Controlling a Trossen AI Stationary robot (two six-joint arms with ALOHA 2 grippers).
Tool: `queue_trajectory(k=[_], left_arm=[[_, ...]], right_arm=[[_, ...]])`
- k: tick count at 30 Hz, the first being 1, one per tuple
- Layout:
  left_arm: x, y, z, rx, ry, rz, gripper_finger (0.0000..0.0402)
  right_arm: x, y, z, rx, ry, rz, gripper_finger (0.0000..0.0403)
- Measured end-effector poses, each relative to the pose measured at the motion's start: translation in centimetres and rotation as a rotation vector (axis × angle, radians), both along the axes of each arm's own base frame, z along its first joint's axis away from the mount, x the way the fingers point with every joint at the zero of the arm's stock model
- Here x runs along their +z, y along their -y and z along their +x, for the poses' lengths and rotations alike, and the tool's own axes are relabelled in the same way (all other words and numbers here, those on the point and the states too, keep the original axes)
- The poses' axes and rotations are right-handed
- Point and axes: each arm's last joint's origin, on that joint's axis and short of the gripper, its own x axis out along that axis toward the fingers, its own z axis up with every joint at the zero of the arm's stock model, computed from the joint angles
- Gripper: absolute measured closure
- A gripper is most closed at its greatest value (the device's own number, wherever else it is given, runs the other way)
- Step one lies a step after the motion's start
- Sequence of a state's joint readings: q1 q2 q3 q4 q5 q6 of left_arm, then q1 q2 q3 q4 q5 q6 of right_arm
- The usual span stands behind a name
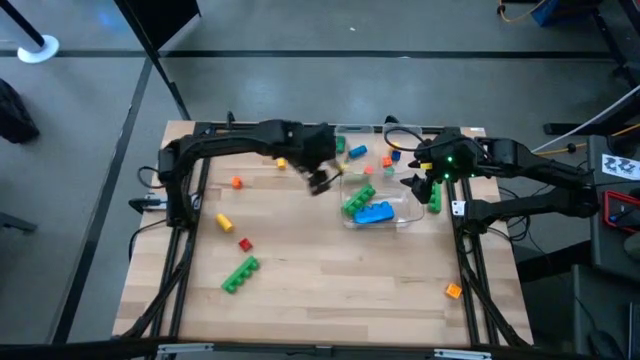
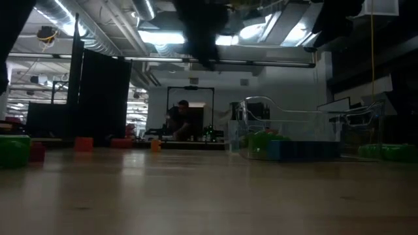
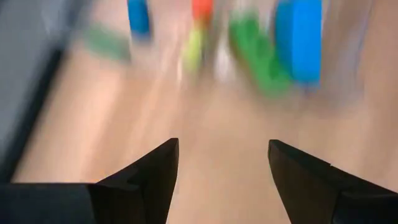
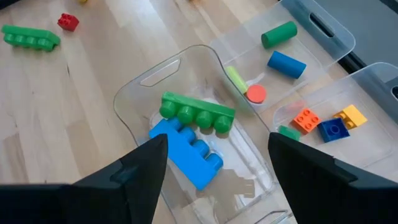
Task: Sort blocks by size
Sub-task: Put the small red 4 stud game piece into the right transparent bin
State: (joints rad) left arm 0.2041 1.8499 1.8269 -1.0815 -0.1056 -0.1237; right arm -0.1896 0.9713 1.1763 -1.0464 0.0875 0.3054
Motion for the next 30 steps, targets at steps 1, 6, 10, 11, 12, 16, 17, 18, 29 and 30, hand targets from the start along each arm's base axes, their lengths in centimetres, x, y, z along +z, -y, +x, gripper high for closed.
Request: queue_trajectory(k=[1,6,10,11,12,16,17,18,29,30], left_arm=[[0.1,0.7,-1.0,0.02,-0.072,-0.029,0.0169],[-0.7,4.7,-4.1,0.048,-0.435,-0.1,0.0169],[-2.2,8.3,-4.8,-0.036,-0.511,-0.099,0.0169],[-2.7,9.2,-5.0,-0.07,-0.528,-0.108,0.0169],[-3.1,10.1,-5.2,-0.111,-0.555,-0.116,0.0169],[-5.1,13.4,-6.4,-0.256,-0.66,-0.094,0.0169],[-5.7,14.1,-6.7,-0.295,-0.683,-0.084,0.0169],[-6.2,14.8,-7.0,-0.338,-0.711,-0.073,0.0169],[-12.1,18.9,-10.1,-0.715,-0.838,0.012,0.0169],[-12.6,19.1,-10.2,-0.731,-0.835,0.015,0.0169]], right_arm=[[0.0,0.0,0.0,0.0,0.0,-0.001,0.0123],[0.0,0.0,0.0,0.019,-0.009,-0.017,0.0123],[-0.2,0.1,0.2,0.021,-0.017,-0.016,0.0123],[-0.2,0.1,0.3,0.021,-0.02,-0.016,0.0123],[-0.2,0.1,0.4,0.022,-0.021,-0.016,0.0123],[-0.3,0.1,0.5,0.023,-0.028,-0.014,0.0123],[-0.3,0.1,0.5,0.023,-0.03,-0.014,0.0123],[-0.3,0.1,0.6,0.023,-0.03,-0.014,0.0123],[-0.3,0.1,0.5,0.023,-0.03,-0.014,0.0123],[-0.3,0.1,0.5,0.023,-0.03,-0.014,0.0123]])
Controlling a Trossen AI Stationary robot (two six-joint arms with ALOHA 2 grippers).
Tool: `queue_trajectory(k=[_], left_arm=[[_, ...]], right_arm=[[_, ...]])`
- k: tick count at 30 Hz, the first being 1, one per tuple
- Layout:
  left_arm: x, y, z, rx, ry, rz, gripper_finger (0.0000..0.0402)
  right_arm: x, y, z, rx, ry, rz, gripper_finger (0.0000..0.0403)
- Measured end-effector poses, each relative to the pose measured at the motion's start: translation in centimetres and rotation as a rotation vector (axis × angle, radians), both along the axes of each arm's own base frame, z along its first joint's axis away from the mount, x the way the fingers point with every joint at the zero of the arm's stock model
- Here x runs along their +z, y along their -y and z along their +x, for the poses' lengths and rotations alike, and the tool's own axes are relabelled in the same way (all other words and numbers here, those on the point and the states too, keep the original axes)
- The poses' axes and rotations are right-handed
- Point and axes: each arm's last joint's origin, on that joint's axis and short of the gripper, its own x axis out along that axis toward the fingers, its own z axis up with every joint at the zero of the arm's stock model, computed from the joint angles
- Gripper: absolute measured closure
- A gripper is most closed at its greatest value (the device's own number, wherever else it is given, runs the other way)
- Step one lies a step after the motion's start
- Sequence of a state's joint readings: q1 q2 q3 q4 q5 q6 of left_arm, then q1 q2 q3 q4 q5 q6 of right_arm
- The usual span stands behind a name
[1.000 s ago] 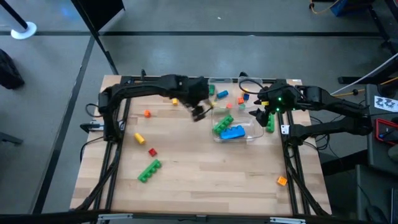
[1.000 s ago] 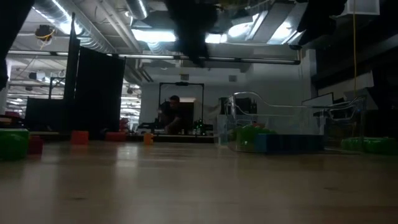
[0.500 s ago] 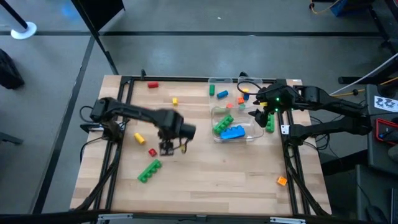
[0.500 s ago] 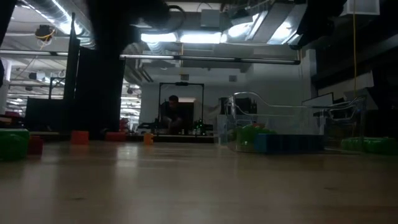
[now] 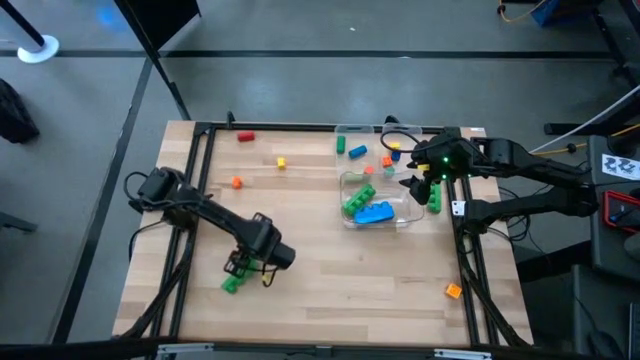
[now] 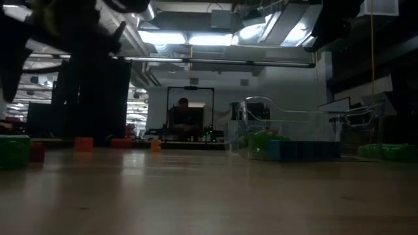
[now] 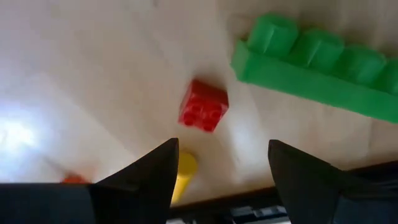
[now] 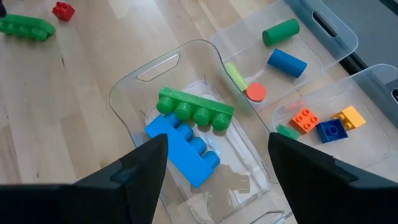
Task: Sort blocks by size
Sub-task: Put the small red 4 stud game piece into the right transparent bin
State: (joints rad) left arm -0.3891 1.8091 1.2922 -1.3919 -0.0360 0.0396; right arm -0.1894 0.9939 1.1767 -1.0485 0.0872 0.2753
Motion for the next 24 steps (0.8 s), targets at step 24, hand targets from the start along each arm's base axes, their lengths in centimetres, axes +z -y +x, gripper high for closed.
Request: queue_trajectory(k=[24], left_arm=[[-6.5,-0.8,-2.7,-0.068,0.008,0.015,0.0169]], right_arm=[[0.0,0.0,0.0,0.0,0.0,0.0,0.0123]])
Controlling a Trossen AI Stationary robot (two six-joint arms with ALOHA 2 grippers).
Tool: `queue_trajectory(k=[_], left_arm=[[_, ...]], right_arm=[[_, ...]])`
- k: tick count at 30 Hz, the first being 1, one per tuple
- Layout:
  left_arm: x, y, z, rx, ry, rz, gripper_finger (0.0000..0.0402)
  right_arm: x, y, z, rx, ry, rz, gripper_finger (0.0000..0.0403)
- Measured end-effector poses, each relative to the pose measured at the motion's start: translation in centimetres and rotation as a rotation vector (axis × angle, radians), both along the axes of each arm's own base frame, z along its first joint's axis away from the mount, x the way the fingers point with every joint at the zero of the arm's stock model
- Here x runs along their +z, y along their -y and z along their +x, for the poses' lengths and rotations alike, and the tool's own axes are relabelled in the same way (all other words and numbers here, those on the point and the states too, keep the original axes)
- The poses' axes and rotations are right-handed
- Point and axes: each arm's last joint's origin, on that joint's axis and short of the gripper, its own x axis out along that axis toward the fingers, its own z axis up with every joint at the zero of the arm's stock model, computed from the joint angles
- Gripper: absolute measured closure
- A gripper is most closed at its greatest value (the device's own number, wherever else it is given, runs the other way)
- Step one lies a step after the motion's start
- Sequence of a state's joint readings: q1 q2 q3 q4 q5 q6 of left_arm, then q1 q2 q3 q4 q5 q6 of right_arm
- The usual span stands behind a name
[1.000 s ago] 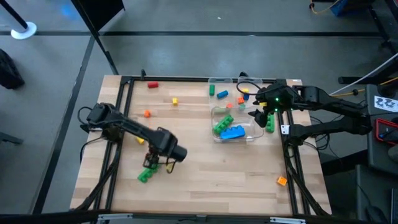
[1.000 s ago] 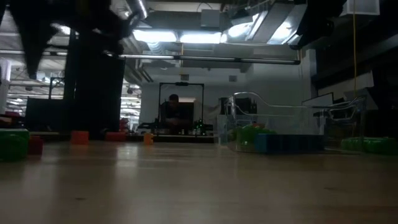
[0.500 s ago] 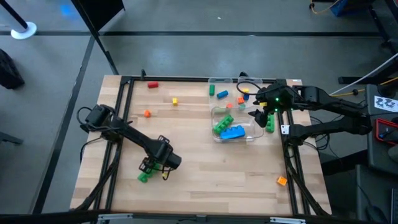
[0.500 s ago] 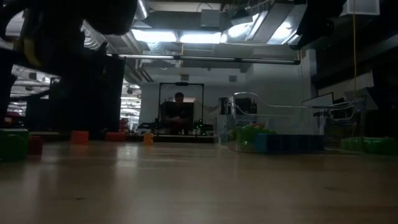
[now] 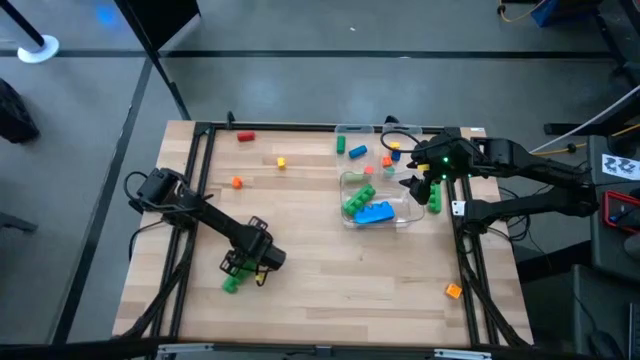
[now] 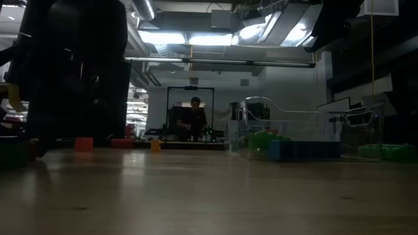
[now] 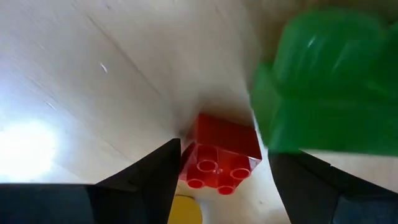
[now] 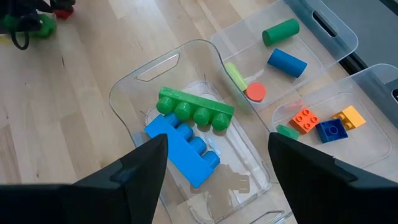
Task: Sort blocks by size
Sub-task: Put the small red 4 stud game piece into the right transparent bin
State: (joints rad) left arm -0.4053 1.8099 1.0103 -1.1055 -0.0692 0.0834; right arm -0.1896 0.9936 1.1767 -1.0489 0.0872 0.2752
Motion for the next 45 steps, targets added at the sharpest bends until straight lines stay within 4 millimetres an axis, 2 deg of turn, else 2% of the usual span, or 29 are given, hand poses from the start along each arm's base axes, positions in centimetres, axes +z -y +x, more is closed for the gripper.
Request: queue_trajectory(k=[5,12,17,21,28,34,38,45], left_arm=[[-0.3,-0.1,-0.2,-0.03,-0.007,-0.004,0.0185],[-0.3,-0.1,-0.1,0.006,0.01,0.004,0.0273],[-0.1,0.0,0.2,0.063,0.028,0.005,0.0276],[1.0,-0.3,1.1,0.133,0.081,-0.015,0.0276],[3.7,-1.7,3.5,0.211,0.193,-0.058,0.0273],[6.0,-3.6,6.1,0.229,0.316,-0.1,0.0273],[7.3,-5.3,8.5,0.238,0.482,-0.142,0.027],[9.4,-8.8,12.6,0.196,0.882,-0.187,0.0268]], right_arm=[[0.0,0.0,0.0,0.0,0.0,0.0,0.0123],[0.0,0.0,0.0,0.0,0.0,0.0,0.0123],[0.0,0.0,0.0,0.0,0.0,0.0,0.0123],[0.0,0.0,0.0,0.0,0.0,0.0,0.0123],[0.0,0.0,0.0,-0.001,0.001,0.0,0.0123],[0.0,0.0,0.0,-0.001,0.002,0.0,0.0123],[0.0,0.0,0.0,-0.001,0.002,-0.001,0.0123],[0.0,0.0,0.0,0.0,0.002,0.0,0.0123]])
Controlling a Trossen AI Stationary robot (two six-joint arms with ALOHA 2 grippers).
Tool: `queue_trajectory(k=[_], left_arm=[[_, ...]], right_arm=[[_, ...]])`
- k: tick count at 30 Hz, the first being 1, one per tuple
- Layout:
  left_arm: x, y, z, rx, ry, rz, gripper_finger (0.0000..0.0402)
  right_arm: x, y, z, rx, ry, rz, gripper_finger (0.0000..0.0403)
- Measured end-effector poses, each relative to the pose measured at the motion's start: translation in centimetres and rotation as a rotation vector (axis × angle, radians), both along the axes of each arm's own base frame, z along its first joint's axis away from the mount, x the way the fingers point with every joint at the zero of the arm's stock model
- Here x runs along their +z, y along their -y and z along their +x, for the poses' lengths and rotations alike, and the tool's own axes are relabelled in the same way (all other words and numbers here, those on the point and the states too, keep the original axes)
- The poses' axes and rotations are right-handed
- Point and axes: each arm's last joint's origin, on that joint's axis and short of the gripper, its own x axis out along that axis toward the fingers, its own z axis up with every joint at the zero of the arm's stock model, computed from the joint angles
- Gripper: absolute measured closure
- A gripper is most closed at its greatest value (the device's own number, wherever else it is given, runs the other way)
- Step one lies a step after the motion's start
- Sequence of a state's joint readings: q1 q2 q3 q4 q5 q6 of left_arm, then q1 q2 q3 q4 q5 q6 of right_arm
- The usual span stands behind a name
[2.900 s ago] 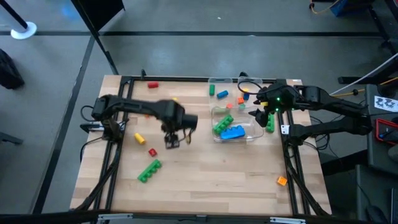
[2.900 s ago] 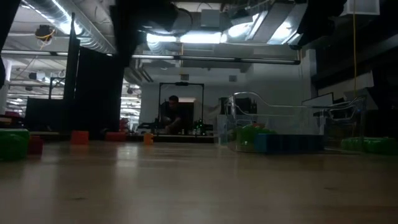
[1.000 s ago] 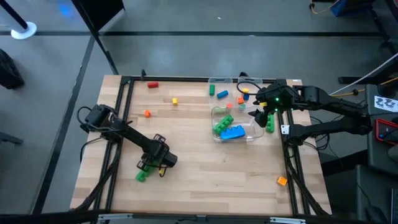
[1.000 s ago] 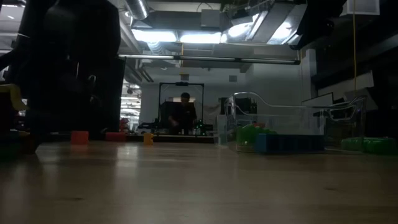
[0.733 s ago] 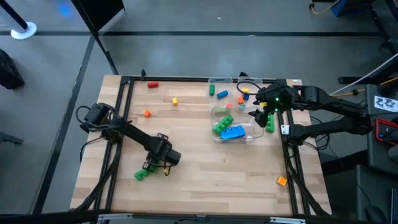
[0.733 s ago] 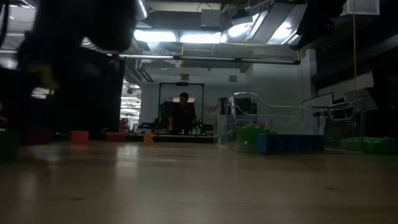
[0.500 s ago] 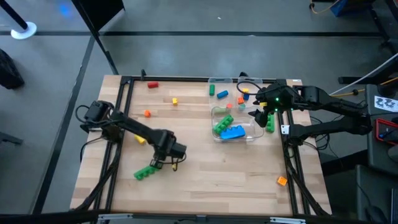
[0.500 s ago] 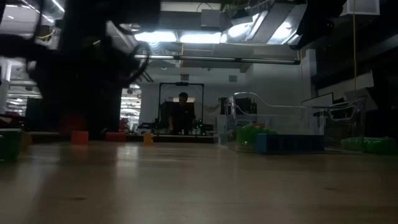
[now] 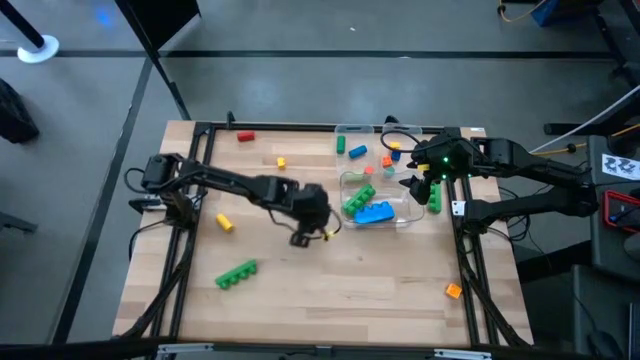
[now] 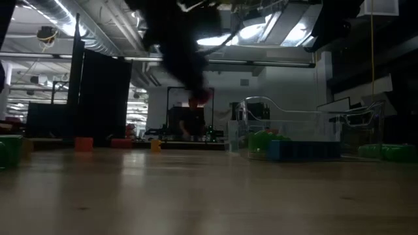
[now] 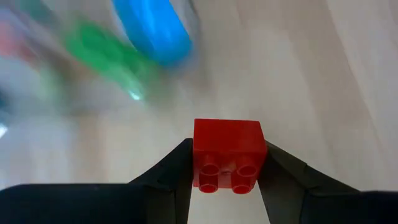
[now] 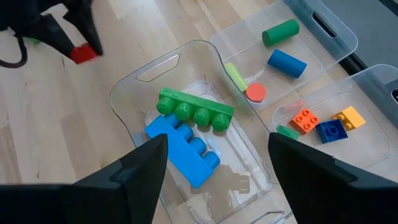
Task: Sort blocks by size
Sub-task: Put the small red 4 stud game piece into the right transparent bin
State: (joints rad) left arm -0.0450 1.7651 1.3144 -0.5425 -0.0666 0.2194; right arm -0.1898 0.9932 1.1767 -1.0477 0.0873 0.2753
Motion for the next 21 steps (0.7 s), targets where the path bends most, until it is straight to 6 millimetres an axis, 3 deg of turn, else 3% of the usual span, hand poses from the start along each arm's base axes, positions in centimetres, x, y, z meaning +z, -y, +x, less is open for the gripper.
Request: queue_trajectory(k=[9,16,21], left_arm=[[3.2,-5.4,4.5,0.092,0.609,0.056,0.0267],[0.7,-9.9,7.4,0.188,0.917,0.037,0.0266],[-2.0,-13.1,10.3,0.284,0.996,-0.023,0.0266]], right_arm=[[0.0,0.0,0.0,-0.015,0.0,0.001,0.0123],[-0.4,-0.1,-0.6,-0.017,-0.065,0.013,0.0123],[-0.5,0.1,-0.8,-0.061,-0.093,-0.035,0.0123]])
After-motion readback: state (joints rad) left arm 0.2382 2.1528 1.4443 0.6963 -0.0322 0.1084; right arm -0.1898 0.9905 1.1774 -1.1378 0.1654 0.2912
